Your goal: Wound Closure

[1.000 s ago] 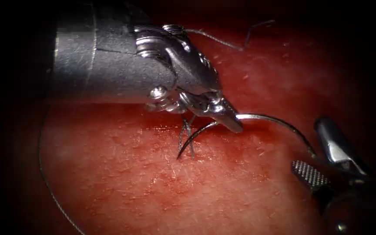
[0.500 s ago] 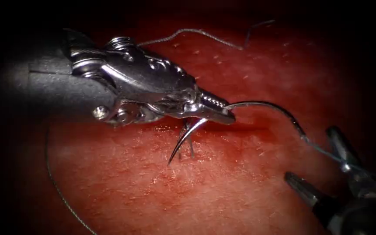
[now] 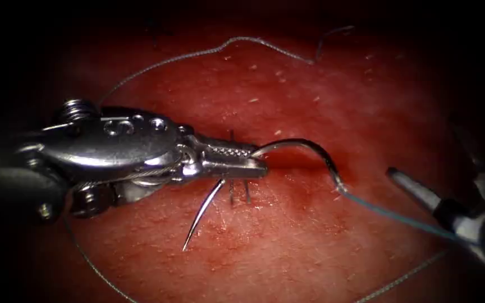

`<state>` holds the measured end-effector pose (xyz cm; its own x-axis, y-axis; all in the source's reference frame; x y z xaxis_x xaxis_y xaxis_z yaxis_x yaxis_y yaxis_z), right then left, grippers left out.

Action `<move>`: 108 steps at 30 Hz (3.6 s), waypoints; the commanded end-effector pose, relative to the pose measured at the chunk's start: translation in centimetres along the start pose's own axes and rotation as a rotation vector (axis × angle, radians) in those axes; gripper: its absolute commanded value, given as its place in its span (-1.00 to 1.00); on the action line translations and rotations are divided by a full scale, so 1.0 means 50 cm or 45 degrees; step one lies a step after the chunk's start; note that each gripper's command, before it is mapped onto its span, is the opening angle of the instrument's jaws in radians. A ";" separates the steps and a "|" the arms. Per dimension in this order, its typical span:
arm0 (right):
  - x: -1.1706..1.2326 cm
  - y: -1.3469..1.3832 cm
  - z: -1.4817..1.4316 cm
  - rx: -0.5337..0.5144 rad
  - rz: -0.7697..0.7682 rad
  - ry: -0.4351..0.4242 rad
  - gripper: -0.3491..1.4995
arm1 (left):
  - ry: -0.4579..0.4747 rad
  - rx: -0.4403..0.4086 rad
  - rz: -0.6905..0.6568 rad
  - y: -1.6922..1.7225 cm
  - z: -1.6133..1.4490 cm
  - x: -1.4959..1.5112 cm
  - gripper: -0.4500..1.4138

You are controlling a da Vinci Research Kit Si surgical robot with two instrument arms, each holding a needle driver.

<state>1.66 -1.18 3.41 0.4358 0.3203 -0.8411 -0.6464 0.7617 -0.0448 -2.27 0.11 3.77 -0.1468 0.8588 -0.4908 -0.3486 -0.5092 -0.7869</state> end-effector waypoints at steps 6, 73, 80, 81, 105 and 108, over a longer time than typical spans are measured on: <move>-0.0018 -0.0013 0.0023 0.218 0.178 0.261 0.84 | 0.224 -0.046 -0.018 -0.0021 0.0044 -0.0004 -1.00; -0.0037 0.0075 0.0128 0.406 -0.418 0.392 -1.00 | -0.020 0.207 0.343 -0.0094 0.0192 -0.0205 0.31; -0.0065 0.0077 0.0201 0.385 -0.579 0.406 -1.00 | -0.082 0.126 0.315 -0.0109 0.0230 -0.0292 0.13; -0.0065 0.0077 0.0201 0.385 -0.579 0.406 -1.00 | -0.082 0.126 0.315 -0.0109 0.0230 -0.0292 0.13; -0.0159 0.0035 0.0286 0.372 -0.980 0.571 -1.00 | -0.158 0.062 0.301 -0.0006 0.0223 -0.0341 0.13; -0.0180 0.0032 0.0295 0.367 -0.992 0.576 -1.00 | -0.158 0.062 0.301 -0.0006 0.0222 -0.0340 0.13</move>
<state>2.04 -0.50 4.90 0.3558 -0.5429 -0.7607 -0.0697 0.7963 -0.6009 -2.99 -1.27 5.00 -0.3409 0.7183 -0.6065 -0.3355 -0.6956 -0.6352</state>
